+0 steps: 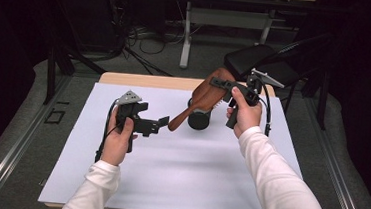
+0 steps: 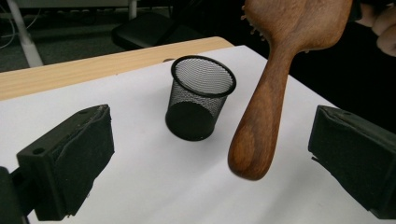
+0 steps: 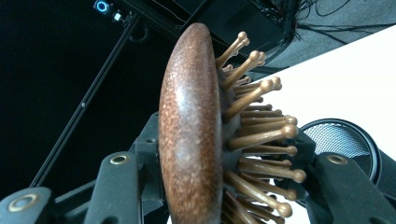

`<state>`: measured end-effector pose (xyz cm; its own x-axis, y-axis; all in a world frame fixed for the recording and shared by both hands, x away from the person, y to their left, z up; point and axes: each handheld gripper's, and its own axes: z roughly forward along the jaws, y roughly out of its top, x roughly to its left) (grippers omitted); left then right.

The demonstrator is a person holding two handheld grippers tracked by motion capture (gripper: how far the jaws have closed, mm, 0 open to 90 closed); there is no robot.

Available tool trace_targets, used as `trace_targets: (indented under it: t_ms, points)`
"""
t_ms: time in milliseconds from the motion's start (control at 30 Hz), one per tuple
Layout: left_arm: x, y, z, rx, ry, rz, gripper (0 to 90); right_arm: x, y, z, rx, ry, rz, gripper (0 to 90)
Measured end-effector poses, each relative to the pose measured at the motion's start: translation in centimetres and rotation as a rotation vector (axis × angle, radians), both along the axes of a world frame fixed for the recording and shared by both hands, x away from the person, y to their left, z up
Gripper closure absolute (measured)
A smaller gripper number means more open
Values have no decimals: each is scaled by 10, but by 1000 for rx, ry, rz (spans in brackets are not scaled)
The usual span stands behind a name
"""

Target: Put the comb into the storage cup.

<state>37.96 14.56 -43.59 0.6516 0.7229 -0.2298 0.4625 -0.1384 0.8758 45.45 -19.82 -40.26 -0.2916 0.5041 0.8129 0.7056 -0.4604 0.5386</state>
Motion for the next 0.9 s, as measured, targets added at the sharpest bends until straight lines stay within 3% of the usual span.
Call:
trace_targets:
  t_ms: [400, 900]
  points:
    - [1, 12, 3, -45, -2, 21, 3, 2, 1, 5, -12, -9, -12, 470]
    - [1, 14, -4, -35, 16, 30, 3, 8, -6, 13, -31, -24, -67, 470]
